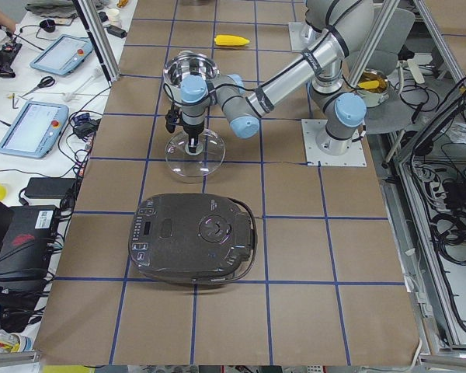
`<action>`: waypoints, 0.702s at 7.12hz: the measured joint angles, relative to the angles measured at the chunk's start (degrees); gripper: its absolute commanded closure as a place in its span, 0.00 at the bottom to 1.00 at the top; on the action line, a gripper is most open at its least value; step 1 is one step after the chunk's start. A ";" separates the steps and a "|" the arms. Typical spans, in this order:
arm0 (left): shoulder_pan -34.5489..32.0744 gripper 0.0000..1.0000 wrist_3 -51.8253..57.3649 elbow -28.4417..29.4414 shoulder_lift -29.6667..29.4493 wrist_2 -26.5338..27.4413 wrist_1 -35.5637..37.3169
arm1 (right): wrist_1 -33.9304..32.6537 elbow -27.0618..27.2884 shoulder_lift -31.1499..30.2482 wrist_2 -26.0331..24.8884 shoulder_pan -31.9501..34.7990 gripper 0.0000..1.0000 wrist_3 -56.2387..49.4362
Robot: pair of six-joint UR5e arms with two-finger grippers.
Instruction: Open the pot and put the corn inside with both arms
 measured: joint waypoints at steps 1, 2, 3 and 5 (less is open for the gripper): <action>0.26 0.75 2.50 -0.52 -0.22 -0.12 0.21 | -0.02 0.00 0.13 0.00 0.00 0.00 -0.05; 0.34 0.75 3.60 -1.36 -0.40 -0.18 0.42 | 0.00 0.00 0.25 -0.03 0.00 0.00 -0.07; 0.37 0.75 3.93 -2.19 -0.59 -0.23 0.71 | 0.06 0.00 0.30 -0.07 0.00 0.00 -0.08; 0.39 0.73 4.05 -2.72 -0.72 -0.32 0.88 | 0.79 0.00 0.36 -0.88 -0.28 0.00 -0.14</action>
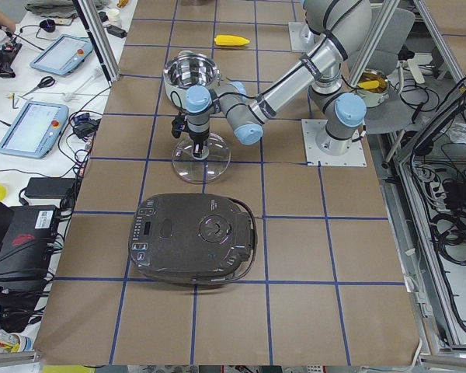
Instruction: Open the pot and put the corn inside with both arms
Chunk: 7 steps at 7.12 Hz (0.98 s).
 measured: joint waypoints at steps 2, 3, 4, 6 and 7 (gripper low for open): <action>0.00 0.61 0.05 -0.04 -0.03 -0.02 0.01 | -0.08 0.00 0.20 -1.13 -0.70 0.00 -0.15; 0.00 0.41 0.05 -0.11 -0.03 0.00 -0.05 | -0.12 0.00 0.38 -1.21 -0.91 0.00 -0.18; 0.00 0.25 0.06 -0.15 -0.06 0.04 -0.11 | -0.07 0.00 0.46 -1.26 -1.02 0.00 -0.19; 0.02 0.16 0.02 -0.16 -0.05 -0.07 -0.16 | -0.10 0.00 0.52 -1.34 -1.08 0.00 -0.22; 0.06 0.16 0.03 0.01 0.14 -0.02 -0.42 | -0.25 0.00 0.65 -1.21 -1.04 0.00 -0.20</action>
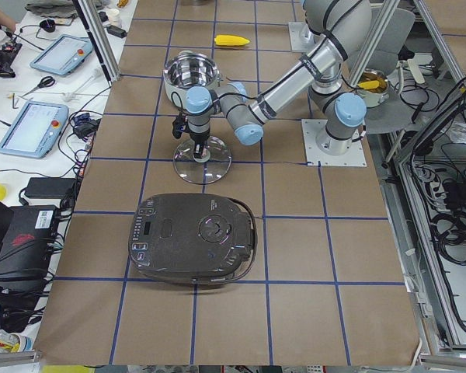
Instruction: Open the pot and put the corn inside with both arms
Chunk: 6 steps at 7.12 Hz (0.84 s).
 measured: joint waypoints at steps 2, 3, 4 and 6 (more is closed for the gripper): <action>-0.57 0.16 -0.02 1.92 2.77 0.32 -4.16 | -1.52 0.02 1.69 0.32 0.02 0.00 -0.42; -1.41 0.16 -0.78 4.54 5.02 -0.64 -10.26 | -3.37 0.35 3.16 0.45 0.00 0.00 -0.68; -3.61 0.16 -2.90 8.90 8.06 -2.01 -18.45 | -6.01 2.15 4.29 0.39 -0.17 0.00 -1.00; -10.86 0.16 -9.45 17.99 13.67 0.70 -33.33 | -17.45 14.13 4.43 -0.08 -1.29 0.00 -2.72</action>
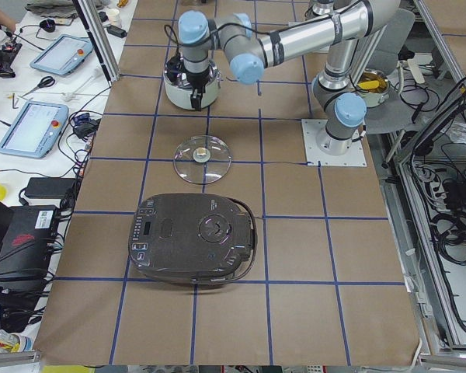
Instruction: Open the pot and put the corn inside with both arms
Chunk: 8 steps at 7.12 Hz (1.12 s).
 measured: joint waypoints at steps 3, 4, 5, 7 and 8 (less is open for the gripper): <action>-4.84 0.14 -6.74 2.40 7.25 2.38 -7.21 | -21.29 22.83 -0.83 -0.17 -3.20 0.13 -2.66; -6.39 0.08 -9.92 2.43 9.05 1.87 -8.01 | -23.86 26.77 -0.84 -0.07 -4.14 0.13 -3.03; -9.31 0.07 -13.71 2.41 10.11 1.27 -8.04 | -25.57 29.32 -0.57 -0.02 -4.45 0.15 -2.95; -13.86 0.00 -18.24 2.32 11.07 1.20 -7.23 | -27.72 31.77 0.38 -0.04 -4.56 0.20 -2.86; -14.79 0.00 -18.85 2.15 10.92 1.15 -5.42 | -28.08 32.05 0.99 -0.11 -4.59 0.28 -2.93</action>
